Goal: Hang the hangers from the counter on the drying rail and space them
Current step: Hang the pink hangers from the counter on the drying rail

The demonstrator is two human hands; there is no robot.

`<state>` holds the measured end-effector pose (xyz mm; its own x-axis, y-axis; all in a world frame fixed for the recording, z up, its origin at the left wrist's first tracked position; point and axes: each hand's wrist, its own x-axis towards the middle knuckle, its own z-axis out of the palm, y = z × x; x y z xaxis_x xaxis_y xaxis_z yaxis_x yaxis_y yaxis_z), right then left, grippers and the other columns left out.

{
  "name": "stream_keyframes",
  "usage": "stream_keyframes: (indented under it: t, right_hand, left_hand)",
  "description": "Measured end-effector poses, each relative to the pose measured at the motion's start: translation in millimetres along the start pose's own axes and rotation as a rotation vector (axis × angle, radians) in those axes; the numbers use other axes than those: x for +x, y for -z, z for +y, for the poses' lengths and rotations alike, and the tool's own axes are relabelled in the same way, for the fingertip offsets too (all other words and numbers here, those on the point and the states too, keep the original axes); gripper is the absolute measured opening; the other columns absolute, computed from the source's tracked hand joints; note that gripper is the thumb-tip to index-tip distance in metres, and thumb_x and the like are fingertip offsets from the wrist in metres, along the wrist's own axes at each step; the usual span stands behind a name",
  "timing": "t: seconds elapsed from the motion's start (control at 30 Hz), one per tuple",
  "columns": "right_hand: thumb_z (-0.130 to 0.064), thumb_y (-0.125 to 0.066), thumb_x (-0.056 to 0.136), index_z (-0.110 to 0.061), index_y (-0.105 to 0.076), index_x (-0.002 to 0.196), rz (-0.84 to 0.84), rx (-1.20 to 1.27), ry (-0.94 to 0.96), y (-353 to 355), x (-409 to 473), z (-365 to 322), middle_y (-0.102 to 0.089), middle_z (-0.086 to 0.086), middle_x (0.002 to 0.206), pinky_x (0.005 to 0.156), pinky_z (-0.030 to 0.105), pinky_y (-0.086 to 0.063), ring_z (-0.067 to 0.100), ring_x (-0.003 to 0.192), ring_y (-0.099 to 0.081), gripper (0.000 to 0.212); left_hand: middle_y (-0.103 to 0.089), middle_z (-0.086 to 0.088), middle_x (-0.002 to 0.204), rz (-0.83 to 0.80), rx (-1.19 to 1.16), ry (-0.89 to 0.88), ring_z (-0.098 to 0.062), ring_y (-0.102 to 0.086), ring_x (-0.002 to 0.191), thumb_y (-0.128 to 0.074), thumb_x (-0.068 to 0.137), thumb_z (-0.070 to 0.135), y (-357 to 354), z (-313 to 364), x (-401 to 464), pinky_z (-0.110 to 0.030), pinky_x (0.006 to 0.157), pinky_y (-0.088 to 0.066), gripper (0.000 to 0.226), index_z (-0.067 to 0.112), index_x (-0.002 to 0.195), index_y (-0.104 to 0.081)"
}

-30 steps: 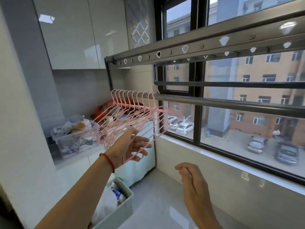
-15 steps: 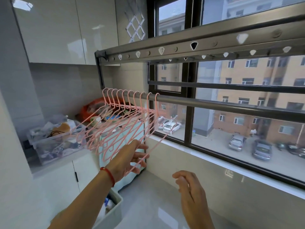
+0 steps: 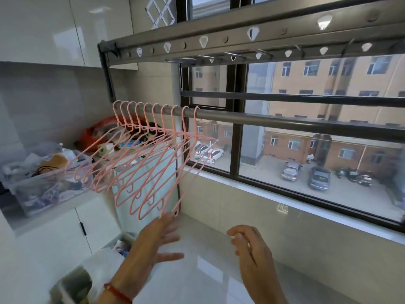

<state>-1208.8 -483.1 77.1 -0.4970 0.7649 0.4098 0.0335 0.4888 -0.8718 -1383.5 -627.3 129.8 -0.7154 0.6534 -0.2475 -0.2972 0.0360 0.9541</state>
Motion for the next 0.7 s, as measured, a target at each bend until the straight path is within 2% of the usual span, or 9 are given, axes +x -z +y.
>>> stream_keyframes:
  t: [0.03,0.1,0.13,0.2,0.27,0.33,0.43,0.57,0.7]
  right_hand:
    - [-0.033,-0.043,0.093,-0.042,-0.064,0.095,0.015,-0.006,-0.013,3.3,-5.4,2.9,-0.063,-0.014,0.103,0.079,0.044,-0.055,0.013,0.091,-0.066,0.023]
    - [-0.037,-0.045,0.091,-0.040,-0.066,0.095,0.057,-0.009,-0.045,12.2,-17.8,10.0,-0.064,-0.012,0.103,0.079,0.047,-0.055,0.015,0.091,-0.066,0.021]
    - [-0.042,-0.045,0.089,-0.040,-0.067,0.095,0.077,-0.015,-0.067,17.4,-24.9,13.6,-0.065,-0.011,0.102,0.079,0.048,-0.055,0.016,0.091,-0.066,0.023]
    - [-0.049,-0.042,0.085,-0.042,-0.067,0.096,0.117,-0.032,-0.115,29.0,-39.6,17.8,-0.066,-0.011,0.101,0.079,0.047,-0.055,0.015,0.092,-0.067,0.028]
    - [-0.048,-0.043,0.086,-0.043,-0.067,0.097,0.158,-0.038,-0.160,42.8,-54.8,19.9,-0.067,-0.012,0.101,0.080,0.044,-0.056,0.013,0.093,-0.066,0.027]
    - [-0.046,-0.043,0.089,-0.043,-0.067,0.097,0.191,-0.024,-0.206,60.3,-70.9,20.6,-0.068,-0.013,0.100,0.081,0.041,-0.055,0.013,0.094,-0.066,0.025]
    - [-0.034,-0.047,0.095,-0.038,-0.068,0.096,0.254,0.008,-0.266,98.3,-97.8,21.8,-0.071,-0.014,0.095,0.080,0.033,-0.054,0.009,0.093,-0.066,0.022]
    - [-0.009,-0.052,0.100,-0.024,-0.070,0.100,0.442,0.102,-0.331,175.6,-136.2,27.0,-0.072,-0.002,0.092,0.074,0.031,-0.055,0.014,0.086,-0.069,0.023]
    - [-0.017,-0.056,0.096,-0.023,-0.069,0.102,0.554,0.111,-0.366,279.7,-190.4,33.6,-0.072,-0.005,0.094,0.076,0.036,-0.058,0.015,0.086,-0.069,0.015]
  left_hand:
    - [-0.064,-0.014,0.128,0.033,-0.010,0.060,-0.036,-0.064,0.114,-0.074,0.088,0.043,3.4,-16.7,-1.5,-0.059,0.075,-0.062,0.049,0.019,0.128,-0.058]
    - [-0.061,-0.016,0.131,0.058,0.025,0.191,-0.039,-0.062,0.114,-0.080,0.086,0.028,4.6,-52.3,-1.4,-0.061,0.075,-0.061,0.057,0.014,0.135,-0.056]
    - [-0.062,-0.017,0.130,0.029,0.057,0.238,-0.040,-0.062,0.113,-0.085,0.081,0.026,1.5,-68.7,-2.3,-0.059,0.073,-0.061,0.062,0.014,0.135,-0.056]
    - [-0.065,-0.017,0.123,-0.059,0.080,0.271,-0.040,-0.063,0.111,-0.082,0.084,0.024,-11.6,-92.5,-4.1,-0.054,0.070,-0.061,0.054,0.014,0.133,-0.059]
    - [-0.070,-0.017,0.114,-0.120,0.126,0.200,-0.037,-0.066,0.106,-0.072,0.093,0.022,-33.1,-106.8,-6.0,-0.050,0.070,-0.062,0.036,0.014,0.128,-0.064]
    - [-0.074,-0.013,0.106,-0.173,0.194,0.082,-0.032,-0.070,0.100,-0.075,0.092,0.023,-61.8,-111.2,-13.9,-0.046,0.072,-0.064,0.030,0.017,0.120,-0.069]
    - [-0.077,-0.004,0.102,-0.267,0.235,-0.042,-0.024,-0.074,0.095,-0.071,0.095,0.024,-111.6,-109.2,-49.1,-0.046,0.079,-0.065,0.019,0.023,0.114,-0.070]
    - [-0.077,-0.002,0.103,-0.368,0.275,-0.145,-0.021,-0.074,0.096,-0.067,0.096,0.027,-188.3,-118.2,-109.2,-0.046,0.082,-0.064,0.015,0.024,0.111,-0.070]
    - [-0.076,-0.001,0.103,-0.493,0.346,-0.241,-0.018,-0.072,0.095,-0.068,0.093,0.031,-287.0,-148.1,-177.3,-0.038,0.079,-0.064,0.013,0.026,0.105,-0.072]
